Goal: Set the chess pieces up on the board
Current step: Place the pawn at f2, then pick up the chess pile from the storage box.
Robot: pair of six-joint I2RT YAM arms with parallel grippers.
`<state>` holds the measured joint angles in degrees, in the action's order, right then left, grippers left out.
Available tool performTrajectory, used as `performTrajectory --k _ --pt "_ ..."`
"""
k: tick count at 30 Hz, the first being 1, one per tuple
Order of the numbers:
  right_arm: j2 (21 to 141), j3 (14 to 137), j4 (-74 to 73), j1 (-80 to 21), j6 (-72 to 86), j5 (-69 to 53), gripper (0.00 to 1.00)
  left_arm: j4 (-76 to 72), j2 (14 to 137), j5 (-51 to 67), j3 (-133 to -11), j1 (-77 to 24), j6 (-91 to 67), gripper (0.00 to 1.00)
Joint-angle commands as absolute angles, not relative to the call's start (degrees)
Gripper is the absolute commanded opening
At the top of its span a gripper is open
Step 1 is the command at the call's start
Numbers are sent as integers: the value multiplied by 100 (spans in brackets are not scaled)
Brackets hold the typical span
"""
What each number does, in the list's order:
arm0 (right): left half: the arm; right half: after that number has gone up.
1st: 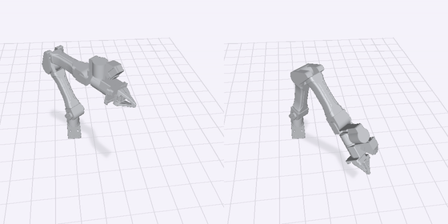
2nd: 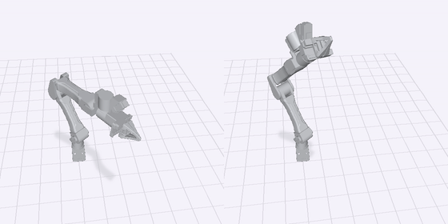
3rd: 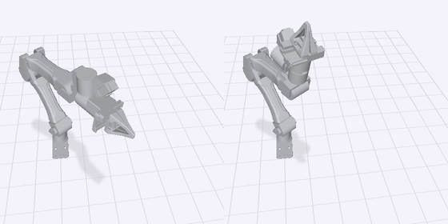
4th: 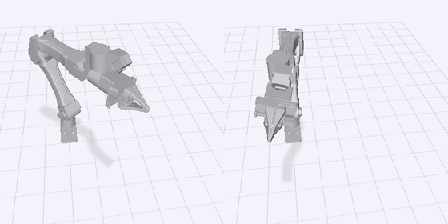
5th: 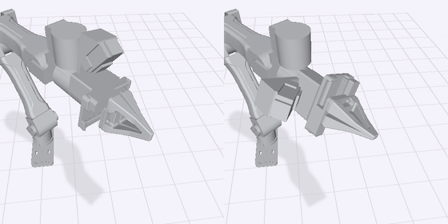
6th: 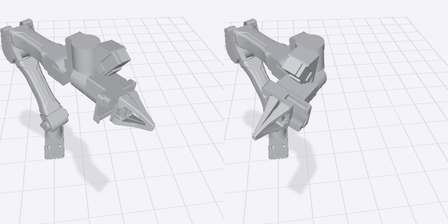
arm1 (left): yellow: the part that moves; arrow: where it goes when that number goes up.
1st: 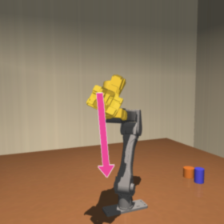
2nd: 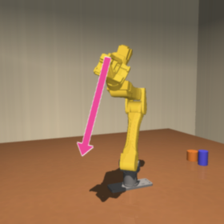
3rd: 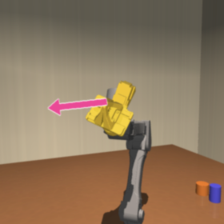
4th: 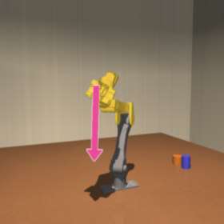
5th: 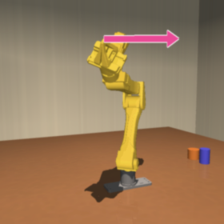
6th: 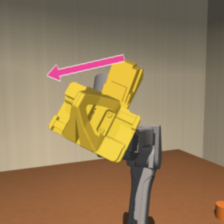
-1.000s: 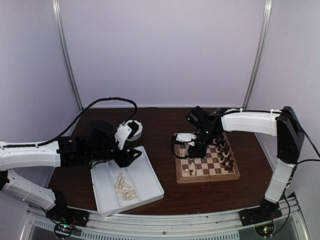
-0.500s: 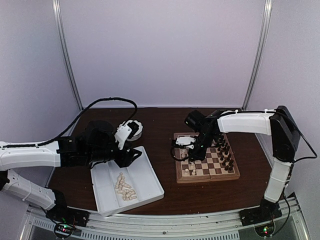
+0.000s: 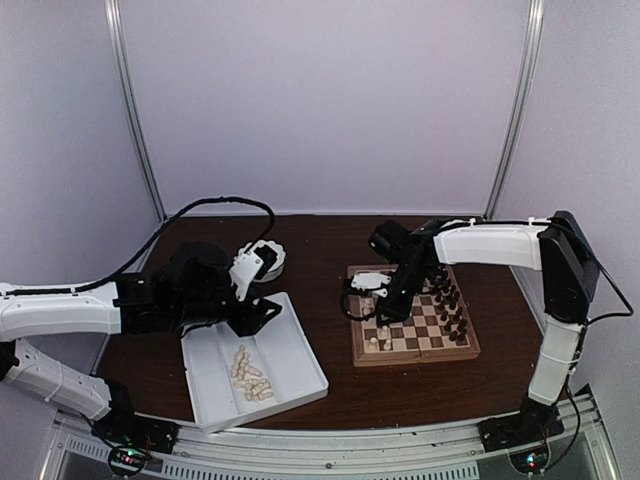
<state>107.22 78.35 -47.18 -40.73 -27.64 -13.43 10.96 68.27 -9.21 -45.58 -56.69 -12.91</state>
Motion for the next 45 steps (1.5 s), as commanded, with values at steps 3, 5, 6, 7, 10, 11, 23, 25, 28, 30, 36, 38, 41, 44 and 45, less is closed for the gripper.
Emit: performTrajectory --k 3,5,6,7,10,11,23,25,28,30,36,38,41,44,45 --pt "10147 8170 -4920 -4011 -2624 -1296 34 2175 6861 -1604 -4933 -5687 -1874 55" --pt "9981 8222 -4966 -3971 -2620 -1291 35 2961 6967 -1852 -5155 -5687 -2278 55" --pt "9897 8225 -4967 -3934 -2619 -1295 35 3391 7028 -1971 -5267 -5687 -2514 54" --pt "9802 8215 -4963 -3900 -2620 -1298 35 3774 7080 -2067 -5368 -5682 -2800 51" --pt "9507 8040 -4787 -3760 -2586 -1374 36 4715 7131 -2161 -5403 -5682 -3948 45" --pt "9404 7947 -4696 -3713 -2551 -1397 36 4864 7117 -2046 -5325 -5686 -4249 44" --pt "8927 7390 -4301 -3485 -2486 -1586 38 5061 8446 -1395 -5456 -5665 -4914 37" --pt "8885 7347 -4299 -3466 -2487 -1607 38 5193 8611 -1523 -5577 -5565 -4923 37" --pt "8828 7291 -4257 -3418 -2479 -1665 38 4884 8658 -1422 -5539 -5354 -4737 36" --pt "8816 7277 -4246 -3397 -2484 -1701 38 4635 8705 -1294 -5503 -5263 -4661 35" --pt "8830 7250 -4238 -3340 -2485 -1739 38 4392 9155 -844 -5615 -5172 -4496 34" --pt "8849 7253 -4242 -3325 -2487 -1746 38 4334 9245 -743 -5615 -5177 -4515 34" --pt "8860 7245 -4233 -3312 -2500 -1758 38 4403 9429 -746 -5654 -5168 -4518 34" --pt "8864 7234 -4226 -3305 -2496 -1773 38 4439 9589 -722 -5705 -5159 -4535 34" --pt "8862 7233 -4223 -3298 -2502 -1771 38 4480 9669 -702 -5743 -5158 -4528 34"
